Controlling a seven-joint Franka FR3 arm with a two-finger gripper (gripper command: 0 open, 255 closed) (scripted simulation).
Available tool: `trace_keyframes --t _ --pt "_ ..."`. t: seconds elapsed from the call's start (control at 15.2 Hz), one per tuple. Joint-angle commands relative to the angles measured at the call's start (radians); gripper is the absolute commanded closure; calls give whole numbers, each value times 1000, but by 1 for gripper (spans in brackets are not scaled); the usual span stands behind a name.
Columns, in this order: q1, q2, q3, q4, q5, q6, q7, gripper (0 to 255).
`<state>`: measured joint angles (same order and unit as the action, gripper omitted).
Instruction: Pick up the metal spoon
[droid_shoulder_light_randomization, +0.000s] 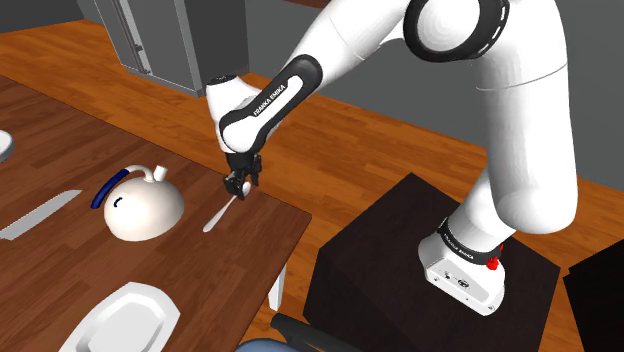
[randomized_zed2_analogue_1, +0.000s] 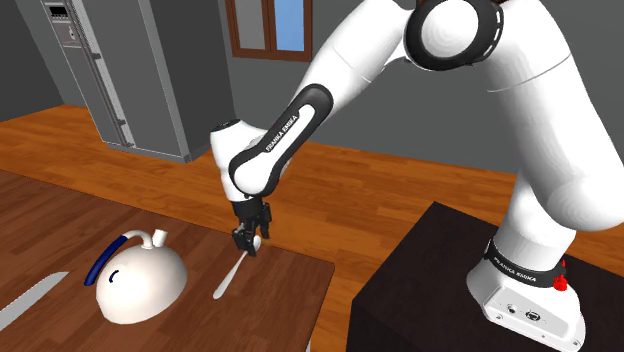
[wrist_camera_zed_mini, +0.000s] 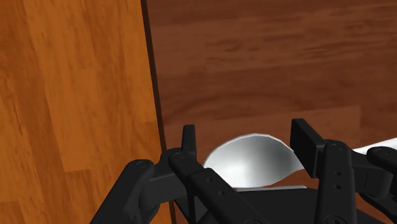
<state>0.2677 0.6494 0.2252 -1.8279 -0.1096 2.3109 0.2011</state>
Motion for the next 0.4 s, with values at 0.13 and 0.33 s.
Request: trace_keyframes --t 0.13,0.33 --pt "-6 -39 7 -4 9 -36 -4 255" --pt "-7 -51 9 -4 11 -46 -5 255"
